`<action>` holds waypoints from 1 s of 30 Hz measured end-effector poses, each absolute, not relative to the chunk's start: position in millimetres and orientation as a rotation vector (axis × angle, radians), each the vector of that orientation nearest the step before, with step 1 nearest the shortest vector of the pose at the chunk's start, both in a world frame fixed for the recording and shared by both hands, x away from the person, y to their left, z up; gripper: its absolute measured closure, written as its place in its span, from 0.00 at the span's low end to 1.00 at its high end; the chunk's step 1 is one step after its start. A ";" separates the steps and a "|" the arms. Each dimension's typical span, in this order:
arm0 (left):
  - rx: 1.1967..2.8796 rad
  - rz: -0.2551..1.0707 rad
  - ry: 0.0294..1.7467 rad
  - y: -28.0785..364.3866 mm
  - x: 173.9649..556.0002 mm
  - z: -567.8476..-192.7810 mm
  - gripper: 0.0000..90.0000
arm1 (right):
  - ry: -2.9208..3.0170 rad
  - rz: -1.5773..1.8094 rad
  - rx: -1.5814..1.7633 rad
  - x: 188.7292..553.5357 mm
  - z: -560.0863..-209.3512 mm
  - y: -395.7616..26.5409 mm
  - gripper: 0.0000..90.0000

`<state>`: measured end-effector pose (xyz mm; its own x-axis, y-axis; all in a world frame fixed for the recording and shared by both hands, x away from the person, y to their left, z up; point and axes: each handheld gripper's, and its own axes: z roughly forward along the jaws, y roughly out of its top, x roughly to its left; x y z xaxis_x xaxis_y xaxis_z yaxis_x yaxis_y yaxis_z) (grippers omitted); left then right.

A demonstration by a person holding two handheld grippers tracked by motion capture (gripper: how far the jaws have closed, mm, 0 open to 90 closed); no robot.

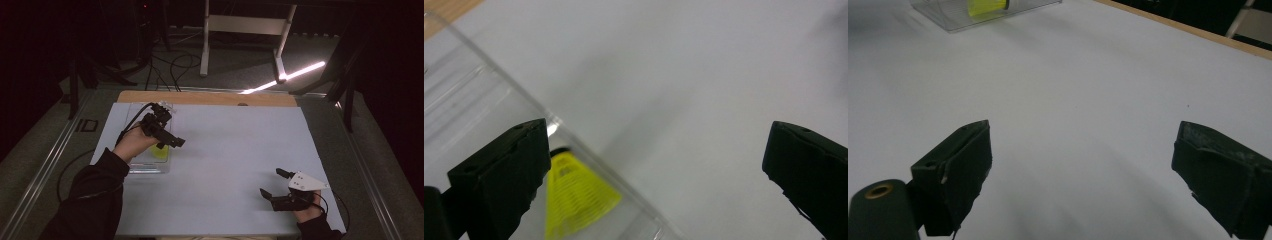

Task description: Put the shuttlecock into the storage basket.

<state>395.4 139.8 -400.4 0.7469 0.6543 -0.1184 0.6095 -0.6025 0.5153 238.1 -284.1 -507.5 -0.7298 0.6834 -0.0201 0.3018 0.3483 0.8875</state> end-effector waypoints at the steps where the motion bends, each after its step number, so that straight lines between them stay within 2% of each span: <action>1: 2.408 0.123 0.907 133.8 392.9 -398.9 0.00 | 2.228 1.342 0.866 238.1 -507.7 -284.1 0.10; 18: 2.333 0.052 0.704 95.2 371.3 -396.5 0.00 | 2.224 1.348 0.862 238.3 -507.2 -284.7 0.10; 30: 2.343 -0.006 0.580 69.7 351.6 -405.9 0.00 | 2.217 1.351 0.863 237.7 -506.0 -286.1 0.10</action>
